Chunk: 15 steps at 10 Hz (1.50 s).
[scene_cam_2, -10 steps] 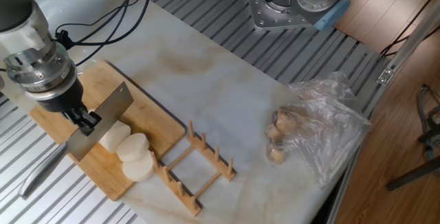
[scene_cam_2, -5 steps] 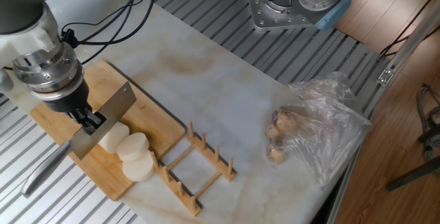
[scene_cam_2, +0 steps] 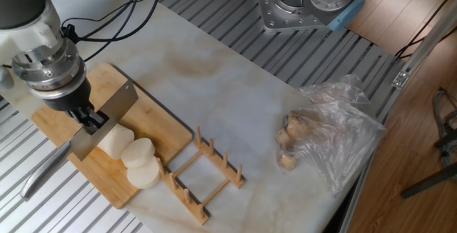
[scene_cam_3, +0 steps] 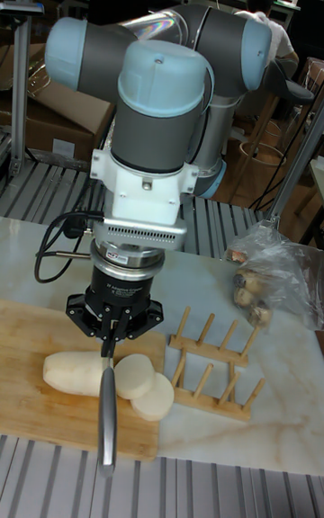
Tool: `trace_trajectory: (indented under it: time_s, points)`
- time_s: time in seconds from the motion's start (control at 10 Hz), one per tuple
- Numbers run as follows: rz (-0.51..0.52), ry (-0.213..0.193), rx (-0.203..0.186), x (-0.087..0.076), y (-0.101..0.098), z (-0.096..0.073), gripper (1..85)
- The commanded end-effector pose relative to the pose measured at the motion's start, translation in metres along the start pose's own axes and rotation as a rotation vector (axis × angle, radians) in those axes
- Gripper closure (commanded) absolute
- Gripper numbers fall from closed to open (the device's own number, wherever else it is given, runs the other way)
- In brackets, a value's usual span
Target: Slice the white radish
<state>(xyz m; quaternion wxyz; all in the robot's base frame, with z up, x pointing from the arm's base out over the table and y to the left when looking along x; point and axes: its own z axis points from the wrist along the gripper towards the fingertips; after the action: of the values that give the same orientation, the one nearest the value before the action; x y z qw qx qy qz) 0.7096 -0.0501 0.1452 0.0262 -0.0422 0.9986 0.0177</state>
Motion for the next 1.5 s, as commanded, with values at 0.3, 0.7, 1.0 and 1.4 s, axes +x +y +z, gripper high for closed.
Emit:
trace_trajectory:
  time_s: [0.3,0.7,1.0,1.4]
  points:
    - [-0.014,-0.002,0.0,0.015,-0.001,-0.001,84.3]
    - [-0.018,-0.015,-0.009,0.018,-0.002,0.007,84.3]
    - [-0.018,-0.021,-0.015,0.016,-0.001,0.009,84.3]
    - [-0.017,-0.029,-0.03,0.014,0.001,0.008,84.3]
